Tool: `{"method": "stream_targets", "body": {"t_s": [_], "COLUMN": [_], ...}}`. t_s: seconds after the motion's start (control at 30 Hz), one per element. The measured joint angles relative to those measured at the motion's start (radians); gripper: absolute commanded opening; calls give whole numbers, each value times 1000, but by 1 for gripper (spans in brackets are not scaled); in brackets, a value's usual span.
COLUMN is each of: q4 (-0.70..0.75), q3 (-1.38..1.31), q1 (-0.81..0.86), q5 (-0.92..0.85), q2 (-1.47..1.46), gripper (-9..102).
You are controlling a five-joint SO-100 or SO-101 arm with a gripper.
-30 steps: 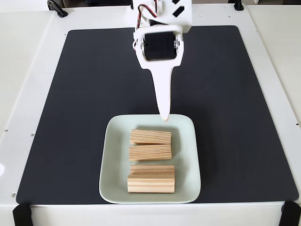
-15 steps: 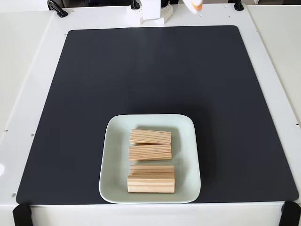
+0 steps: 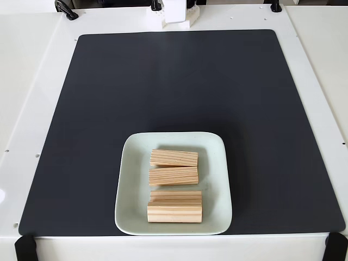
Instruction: Pick up the wooden block and place them on the plate.
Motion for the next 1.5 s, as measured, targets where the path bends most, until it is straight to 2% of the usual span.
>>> {"method": "stream_targets", "body": {"t_s": [0.13, 0.23, 0.6, 0.73, 0.8, 0.87, 1.13, 1.4, 1.5], "q4": [-250, -348, -385, -382, -322, -202, 385, 764, 801], "q3": [236, 376, 815, 939, 945, 956, 957, 957, 957], "q1": [9, 15, 11, 0, 5, 6, 23, 107, 124], "q5": [0, 0, 0, 3, 2, 2, 2, 2, 2], "q2": [166, 295, 781, 779, 788, 796, 796, 796, 796], "gripper": [0, 0, 0, 0, 0, 0, 0, 0, 0]}}
